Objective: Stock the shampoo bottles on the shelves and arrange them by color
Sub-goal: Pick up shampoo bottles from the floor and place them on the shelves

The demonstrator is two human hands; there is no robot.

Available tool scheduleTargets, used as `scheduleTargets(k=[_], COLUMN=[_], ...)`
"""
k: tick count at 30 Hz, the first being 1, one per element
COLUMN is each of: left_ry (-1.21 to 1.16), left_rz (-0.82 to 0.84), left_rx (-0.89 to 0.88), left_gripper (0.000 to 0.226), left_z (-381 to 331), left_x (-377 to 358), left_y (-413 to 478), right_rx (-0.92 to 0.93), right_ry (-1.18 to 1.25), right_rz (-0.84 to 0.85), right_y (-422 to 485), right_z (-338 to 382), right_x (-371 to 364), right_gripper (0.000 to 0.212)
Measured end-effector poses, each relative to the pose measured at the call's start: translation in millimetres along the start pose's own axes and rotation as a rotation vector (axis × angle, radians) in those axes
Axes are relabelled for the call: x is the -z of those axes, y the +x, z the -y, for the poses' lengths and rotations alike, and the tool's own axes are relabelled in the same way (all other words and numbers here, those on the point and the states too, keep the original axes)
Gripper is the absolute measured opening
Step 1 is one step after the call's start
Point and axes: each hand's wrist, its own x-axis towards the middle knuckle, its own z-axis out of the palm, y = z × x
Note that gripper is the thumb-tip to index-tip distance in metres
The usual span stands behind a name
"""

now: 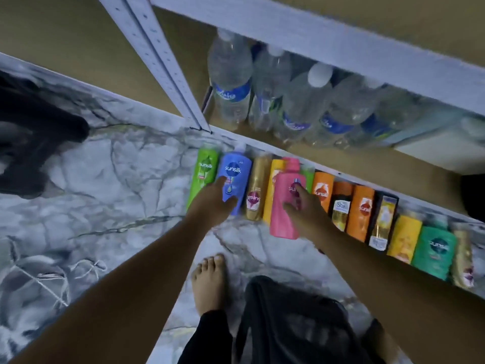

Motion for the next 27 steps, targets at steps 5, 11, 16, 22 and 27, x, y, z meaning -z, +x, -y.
scheduleTargets(k=[5, 11, 16, 22, 27], left_ry=[-0.123, -0.242, -0.247, -0.314, -0.327], left_rz=[-0.062, -0.067, -0.199, -0.248, -0.182], left_rx=[-0.020, 0.040, 0.044, 0.016, -0.053], left_gripper=[0.073, 0.101, 0.099, 0.090, 0.079], left_z=[10, 0, 0, 6, 19], left_x=[-23, -30, -34, -34, -47], left_y=[76, 113, 113, 61, 0], right_rx=[-0.021, -0.051, -0.113, -0.074, 0.005], right_ry=[0.087, 0.114, 0.226, 0.149, 0.047], right_rz=[-0.151, -0.172, -0.139, -0.150, -0.050], right_y=[60, 85, 85, 48, 7], right_z=[-15, -22, -21, -25, -44], right_x=[-11, -6, 1, -2, -9], right_gripper=[0.084, 0.094, 0.086, 0.077, 0.061])
